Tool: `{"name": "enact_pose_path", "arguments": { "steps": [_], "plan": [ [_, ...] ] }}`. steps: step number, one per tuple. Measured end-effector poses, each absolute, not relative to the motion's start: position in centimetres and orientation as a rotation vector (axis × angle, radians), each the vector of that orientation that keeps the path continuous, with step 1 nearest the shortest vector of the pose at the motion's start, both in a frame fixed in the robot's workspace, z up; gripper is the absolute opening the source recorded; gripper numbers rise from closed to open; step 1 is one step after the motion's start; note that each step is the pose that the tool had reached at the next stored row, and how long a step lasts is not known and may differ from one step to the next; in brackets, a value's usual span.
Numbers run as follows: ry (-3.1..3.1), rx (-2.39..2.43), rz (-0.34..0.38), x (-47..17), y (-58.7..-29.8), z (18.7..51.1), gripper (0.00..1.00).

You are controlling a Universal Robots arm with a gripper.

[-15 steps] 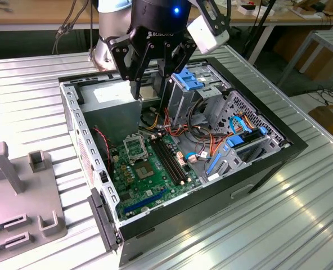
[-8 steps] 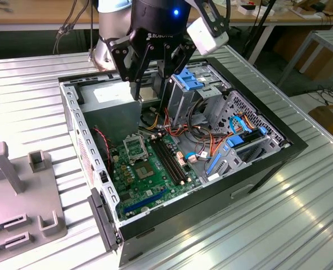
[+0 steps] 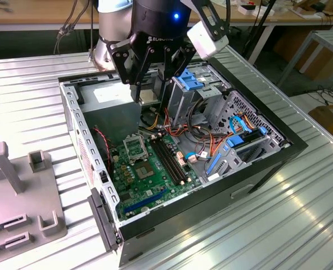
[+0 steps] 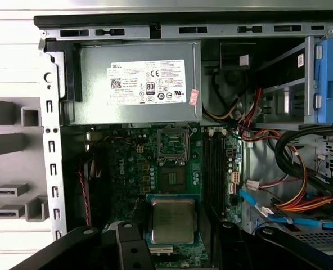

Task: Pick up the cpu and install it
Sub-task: 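Place the cpu into insertion slot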

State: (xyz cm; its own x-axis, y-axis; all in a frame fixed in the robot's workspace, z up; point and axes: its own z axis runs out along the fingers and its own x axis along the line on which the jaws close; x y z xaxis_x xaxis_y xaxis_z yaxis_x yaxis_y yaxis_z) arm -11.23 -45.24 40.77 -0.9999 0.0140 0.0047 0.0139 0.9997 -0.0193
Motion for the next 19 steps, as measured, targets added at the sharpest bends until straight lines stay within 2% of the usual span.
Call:
{"name": "enact_pose_path", "arguments": {
  "steps": [5,7,13,19],
  "plan": [
    [-3.136,-0.022,0.03,-11.2,-45.3,40.5,0.47],
    [-3.136,0.11,0.039,-10.7,-45.3,39.4,0.47],
    [-3.135,0.109,0.041,-9.4,-44.9,37.4,0.47],
    [-3.135,0.109,0.041,-9.4,-44.9,36.9,0.47]
  ]
}}
